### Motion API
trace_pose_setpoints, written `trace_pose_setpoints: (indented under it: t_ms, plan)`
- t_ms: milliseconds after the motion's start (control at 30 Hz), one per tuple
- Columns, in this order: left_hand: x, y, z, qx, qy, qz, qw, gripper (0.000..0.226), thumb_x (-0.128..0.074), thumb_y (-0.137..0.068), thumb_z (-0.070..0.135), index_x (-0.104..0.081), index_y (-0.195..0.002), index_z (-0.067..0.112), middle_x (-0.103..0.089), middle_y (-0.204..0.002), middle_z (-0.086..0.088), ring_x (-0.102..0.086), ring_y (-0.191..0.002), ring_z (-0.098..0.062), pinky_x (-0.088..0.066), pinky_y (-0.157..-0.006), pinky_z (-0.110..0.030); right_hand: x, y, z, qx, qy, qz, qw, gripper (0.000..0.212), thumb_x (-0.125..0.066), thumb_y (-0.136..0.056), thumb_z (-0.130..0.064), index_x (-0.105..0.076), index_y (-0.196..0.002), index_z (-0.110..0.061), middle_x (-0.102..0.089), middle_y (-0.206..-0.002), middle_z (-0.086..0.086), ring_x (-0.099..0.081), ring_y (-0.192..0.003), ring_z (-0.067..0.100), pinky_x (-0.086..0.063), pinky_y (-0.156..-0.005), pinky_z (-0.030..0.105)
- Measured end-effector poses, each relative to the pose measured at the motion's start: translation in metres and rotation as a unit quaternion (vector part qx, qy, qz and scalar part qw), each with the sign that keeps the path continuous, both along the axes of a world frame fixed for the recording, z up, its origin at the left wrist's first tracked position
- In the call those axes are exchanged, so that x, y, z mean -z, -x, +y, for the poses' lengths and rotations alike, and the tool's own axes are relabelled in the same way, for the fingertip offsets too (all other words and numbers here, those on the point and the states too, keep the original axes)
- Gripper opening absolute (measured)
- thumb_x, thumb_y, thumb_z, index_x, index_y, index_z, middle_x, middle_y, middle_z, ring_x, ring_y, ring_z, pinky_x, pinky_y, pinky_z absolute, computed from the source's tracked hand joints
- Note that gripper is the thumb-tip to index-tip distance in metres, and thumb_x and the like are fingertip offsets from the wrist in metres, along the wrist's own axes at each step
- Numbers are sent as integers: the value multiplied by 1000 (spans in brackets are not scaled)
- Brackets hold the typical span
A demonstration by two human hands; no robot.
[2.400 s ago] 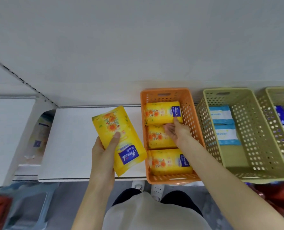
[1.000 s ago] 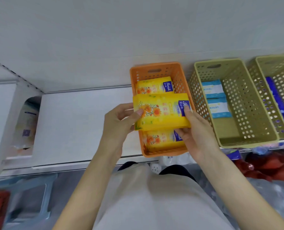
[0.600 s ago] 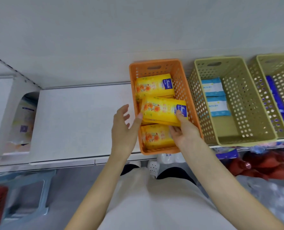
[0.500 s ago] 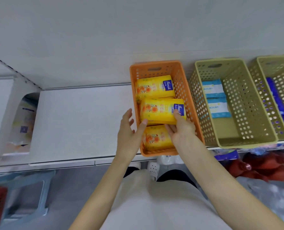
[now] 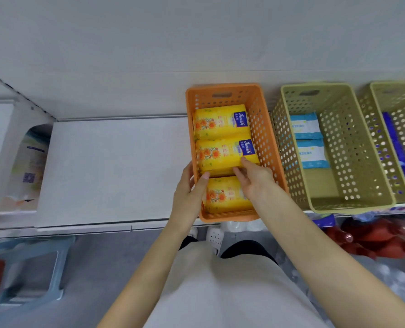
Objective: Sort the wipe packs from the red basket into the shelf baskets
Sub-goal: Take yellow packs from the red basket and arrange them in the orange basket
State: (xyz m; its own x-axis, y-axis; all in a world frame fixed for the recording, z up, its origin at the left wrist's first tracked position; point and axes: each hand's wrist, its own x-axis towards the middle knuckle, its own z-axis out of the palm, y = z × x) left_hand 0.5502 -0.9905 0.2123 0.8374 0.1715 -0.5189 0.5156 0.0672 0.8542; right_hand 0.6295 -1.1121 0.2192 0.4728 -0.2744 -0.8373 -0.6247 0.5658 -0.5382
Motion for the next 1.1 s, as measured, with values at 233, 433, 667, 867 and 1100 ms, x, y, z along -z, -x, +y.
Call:
trace_pose_setpoints:
  t_ms: [233,433,667,867,1100]
  plan:
    - [4,0,1,-6,1,-3,1000,48,-53,-92,41,-42,-138,30,-54,-134,8,-55,-120,-15,-52,-95,-39,-4,10,-9,-101,-64,30,992,13,-51,-97,-7,-56,-99,4,-63,-94,22,-64,-99,34,-56,-70,33]
    - [2,0,1,1,4,-6,1000,51,-52,-91,44,-41,-139,29,-54,-135,7,-55,-121,-15,-53,-94,-40,-11,19,-26,-421,296,-192,836,19,-56,-94,-12,-69,-104,-3,-71,-96,8,-67,-87,13,-53,-85,23]
    - [2,0,3,3,14,-12,1000,48,-51,-93,41,-41,-139,30,-54,-135,7,-55,-120,-14,-53,-93,-36,4,24,-38,-718,444,-225,487,61,-52,-94,-41,-29,-148,-27,-7,-160,7,-2,-148,24,-8,-120,38]
    - [2,0,3,2,18,-12,1000,57,-52,-88,47,-40,-140,28,-53,-136,6,-55,-121,-16,-53,-94,-38,-10,39,-42,-695,440,-138,552,54,-51,-96,-39,-35,-146,-26,-14,-156,9,-15,-144,29,-18,-117,40]
    - [2,0,4,4,18,-13,1000,52,-51,-91,44,-40,-140,29,-53,-136,7,-55,-121,-15,-54,-91,-33,-18,39,-37,-727,410,-53,548,55,-43,-97,-47,-36,-146,-23,-25,-153,11,-32,-137,28,-28,-109,36]
